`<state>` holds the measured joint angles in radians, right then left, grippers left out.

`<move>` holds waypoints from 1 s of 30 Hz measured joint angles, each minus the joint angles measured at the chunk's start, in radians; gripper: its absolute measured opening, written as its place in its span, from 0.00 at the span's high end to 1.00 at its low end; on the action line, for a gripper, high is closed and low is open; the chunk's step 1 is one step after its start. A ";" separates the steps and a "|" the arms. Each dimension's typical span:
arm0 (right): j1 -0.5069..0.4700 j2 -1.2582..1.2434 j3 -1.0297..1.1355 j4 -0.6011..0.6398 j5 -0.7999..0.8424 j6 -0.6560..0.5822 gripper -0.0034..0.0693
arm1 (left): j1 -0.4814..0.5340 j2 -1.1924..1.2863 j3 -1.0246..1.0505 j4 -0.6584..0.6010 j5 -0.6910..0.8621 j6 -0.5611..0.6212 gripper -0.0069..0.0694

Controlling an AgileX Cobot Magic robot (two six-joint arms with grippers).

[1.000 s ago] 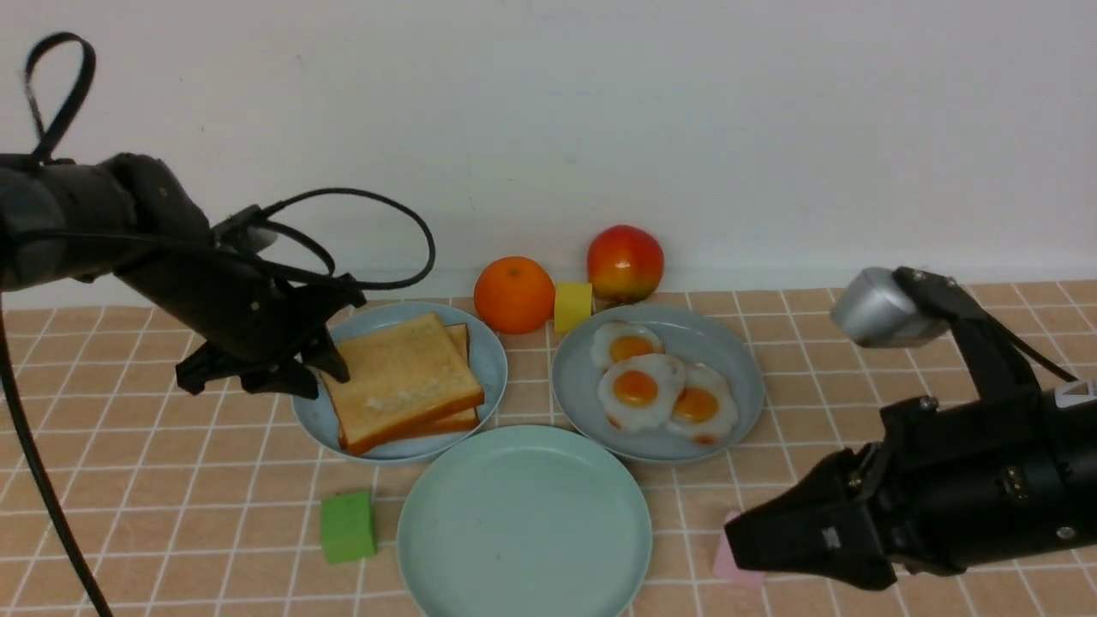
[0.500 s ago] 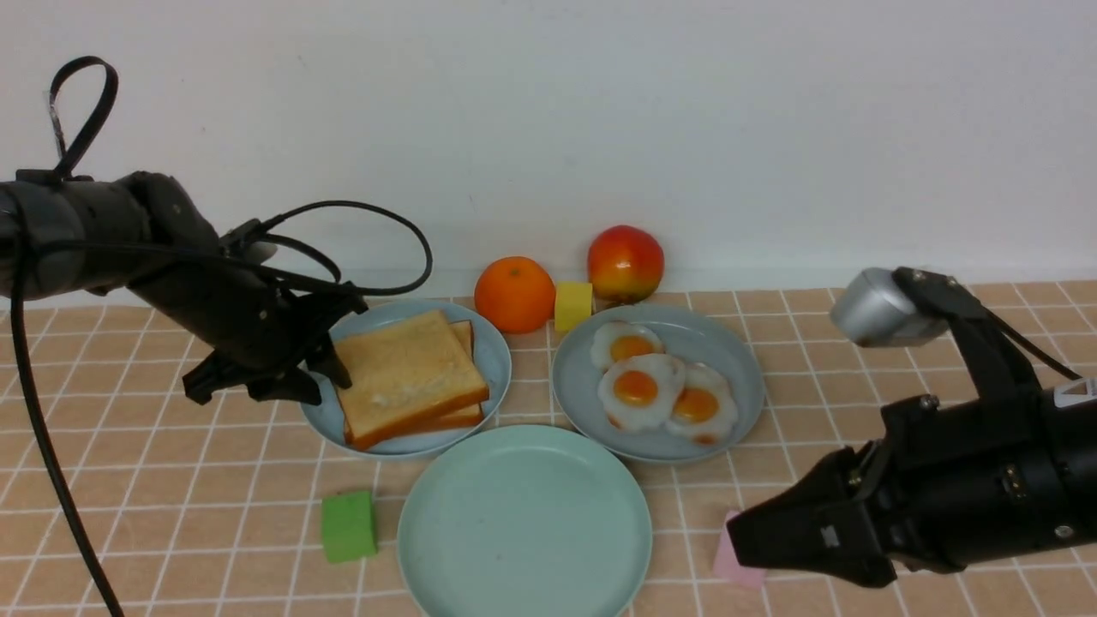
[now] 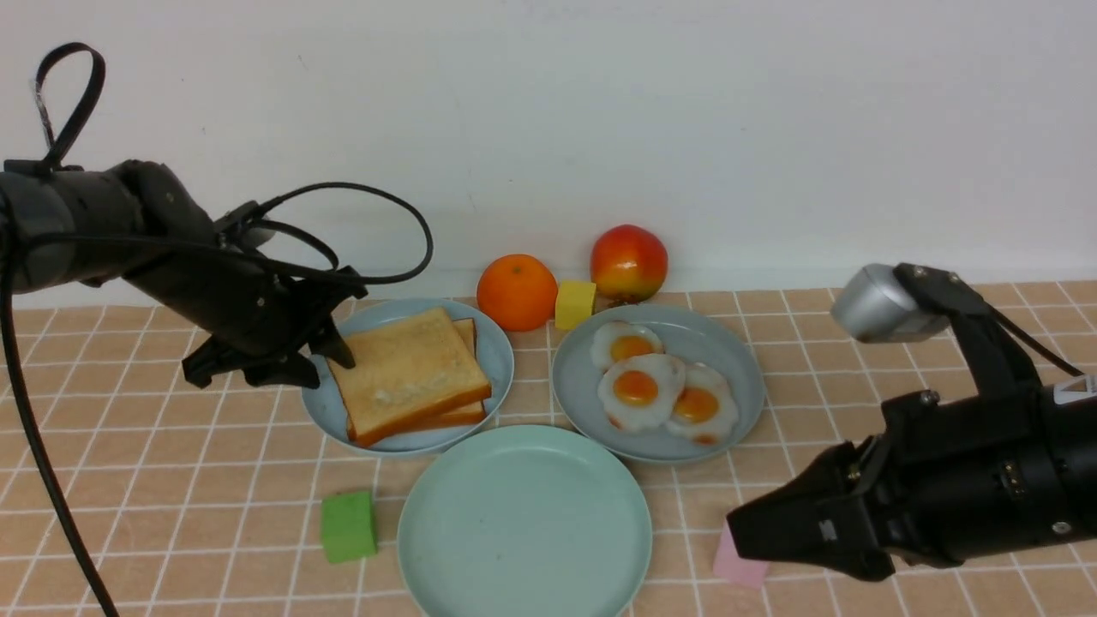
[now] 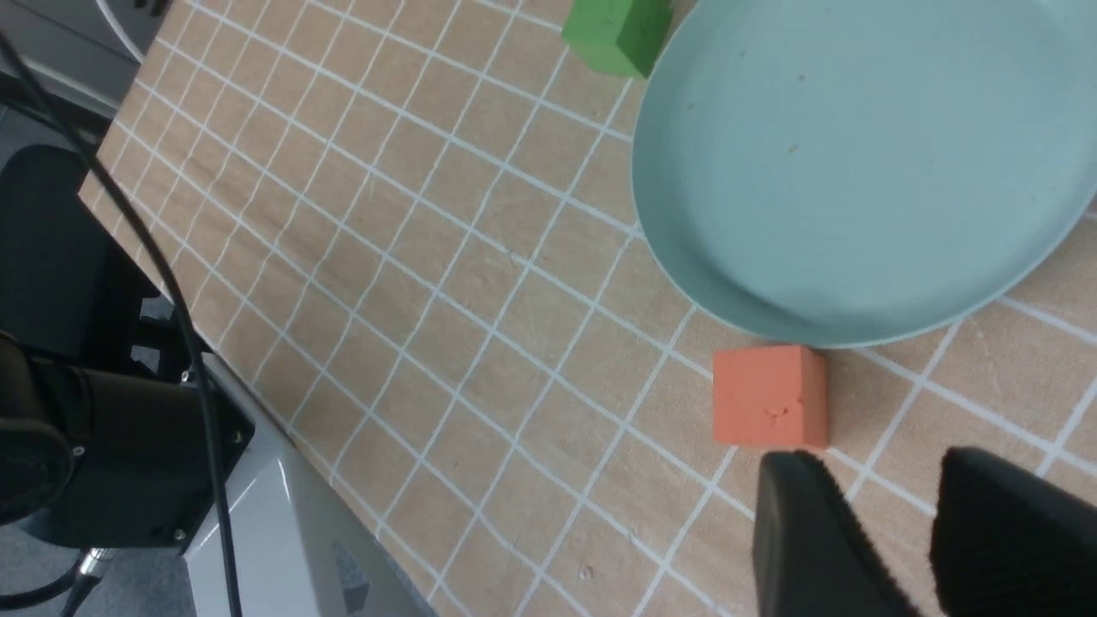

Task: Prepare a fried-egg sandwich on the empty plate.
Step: Use the left arm to grab a slice of bread

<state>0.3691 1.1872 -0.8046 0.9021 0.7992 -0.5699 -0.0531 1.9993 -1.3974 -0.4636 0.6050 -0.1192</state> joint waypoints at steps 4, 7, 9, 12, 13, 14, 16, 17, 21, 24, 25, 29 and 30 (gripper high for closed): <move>0.000 0.000 0.000 0.001 -0.006 0.005 0.62 | 0.000 0.000 0.000 -0.003 0.001 0.024 0.48; 0.000 0.000 0.000 0.001 -0.009 0.015 0.62 | 0.000 0.000 0.000 -0.010 0.000 0.029 0.48; 0.000 0.000 0.000 0.001 -0.010 0.019 0.62 | 0.000 0.000 0.000 -0.029 -0.007 0.036 0.48; 0.000 0.000 0.000 0.000 -0.011 0.022 0.62 | 0.000 0.000 0.000 -0.076 -0.018 0.070 0.48; 0.000 0.000 0.000 0.000 -0.011 0.022 0.62 | 0.000 0.000 0.000 -0.087 -0.018 0.082 0.49; 0.000 0.000 0.000 0.000 -0.011 0.022 0.62 | 0.000 0.000 0.000 -0.095 -0.018 0.093 0.49; 0.000 0.000 0.000 0.000 -0.011 0.022 0.62 | 0.000 0.000 0.000 -0.102 -0.018 0.103 0.49; 0.000 0.000 0.000 0.000 -0.011 0.022 0.62 | 0.000 0.000 0.000 -0.102 -0.018 0.105 0.49; 0.000 0.000 0.000 0.000 -0.012 0.022 0.62 | 0.000 0.000 0.000 -0.097 -0.007 0.108 0.49; 0.000 0.000 0.000 0.000 -0.012 0.024 0.62 | 0.000 0.001 0.001 -0.089 0.000 0.108 0.49; 0.000 0.000 0.000 0.000 -0.012 0.026 0.62 | 0.000 0.002 0.001 -0.088 0.001 0.107 0.49; 0.000 0.000 0.000 0.000 -0.012 0.027 0.62 | 0.000 0.018 0.001 -0.089 0.014 0.096 0.49; 0.000 0.000 0.000 0.000 -0.012 0.027 0.62 | 0.000 0.032 0.001 -0.090 0.018 0.082 0.49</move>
<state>0.3691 1.1872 -0.8046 0.9022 0.7872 -0.5428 -0.0531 2.0314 -1.3965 -0.5533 0.6228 -0.0373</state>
